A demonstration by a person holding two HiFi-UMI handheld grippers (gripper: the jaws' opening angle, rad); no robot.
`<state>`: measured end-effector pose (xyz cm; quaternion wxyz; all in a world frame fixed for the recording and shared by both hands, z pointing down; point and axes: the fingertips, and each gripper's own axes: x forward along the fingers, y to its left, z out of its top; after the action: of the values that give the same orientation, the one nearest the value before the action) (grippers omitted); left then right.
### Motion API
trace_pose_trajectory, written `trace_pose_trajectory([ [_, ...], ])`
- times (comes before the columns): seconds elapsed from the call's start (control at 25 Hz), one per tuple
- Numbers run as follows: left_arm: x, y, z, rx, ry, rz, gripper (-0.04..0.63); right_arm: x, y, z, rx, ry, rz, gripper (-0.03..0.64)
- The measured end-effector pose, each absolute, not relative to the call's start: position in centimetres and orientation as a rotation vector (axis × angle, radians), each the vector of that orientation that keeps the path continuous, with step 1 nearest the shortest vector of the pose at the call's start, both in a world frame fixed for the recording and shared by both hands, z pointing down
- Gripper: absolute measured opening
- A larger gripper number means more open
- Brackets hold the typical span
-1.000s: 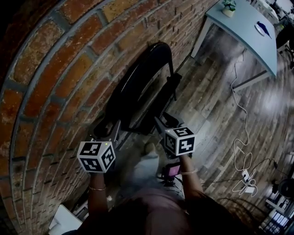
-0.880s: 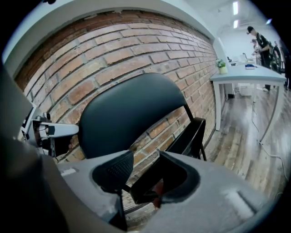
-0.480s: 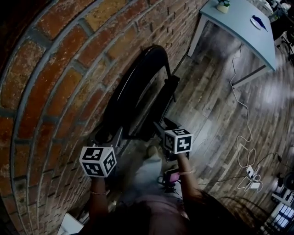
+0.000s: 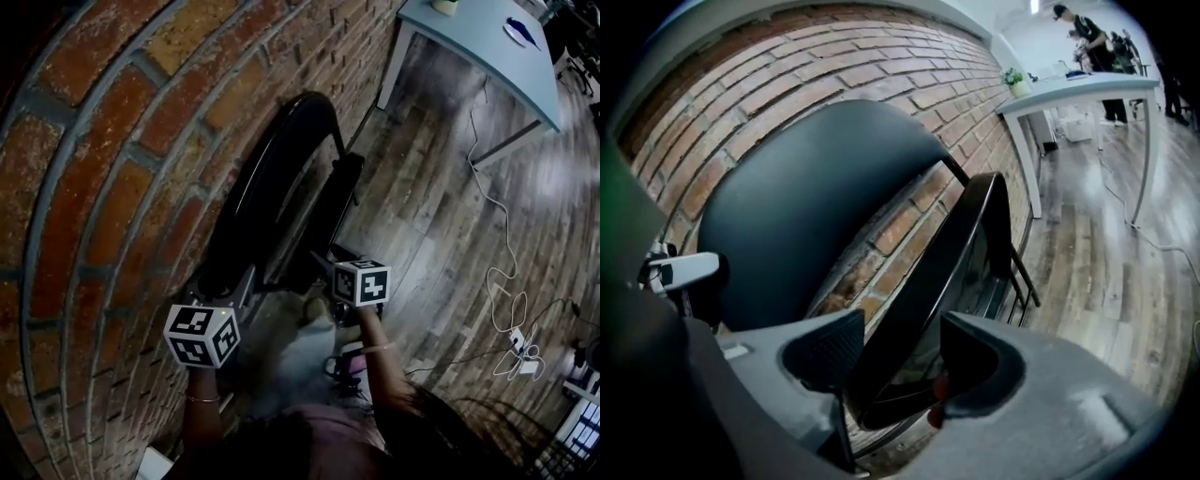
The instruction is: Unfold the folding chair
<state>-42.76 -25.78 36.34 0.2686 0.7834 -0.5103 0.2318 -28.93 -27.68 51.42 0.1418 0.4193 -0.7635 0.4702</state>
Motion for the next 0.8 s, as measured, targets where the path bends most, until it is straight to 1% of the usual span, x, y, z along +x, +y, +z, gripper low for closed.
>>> trace_pose_trajectory([
  [0.2,-42.2,-26.3,36.9,2.139,-1.344,0.651,0.213,-29.6,-28.1,52.4,1.215,-2.182,1.392,0.242],
  [0.4,-41.6,-26.6,37.2,2.16,-1.314,0.656,0.187,-30.2,-28.7,52.9,1.225,-2.169,1.431,0.242],
  [0.6,-41.0,-26.7,37.5,2.179,-1.294,0.668,0.138,-30.7,-29.0,54.0,1.216,-2.148,1.512,0.247],
  [0.8,-40.7,-26.7,37.6,2.199,-1.29,0.681,0.11,-31.0,-29.6,54.6,1.224,-2.125,1.554,0.247],
])
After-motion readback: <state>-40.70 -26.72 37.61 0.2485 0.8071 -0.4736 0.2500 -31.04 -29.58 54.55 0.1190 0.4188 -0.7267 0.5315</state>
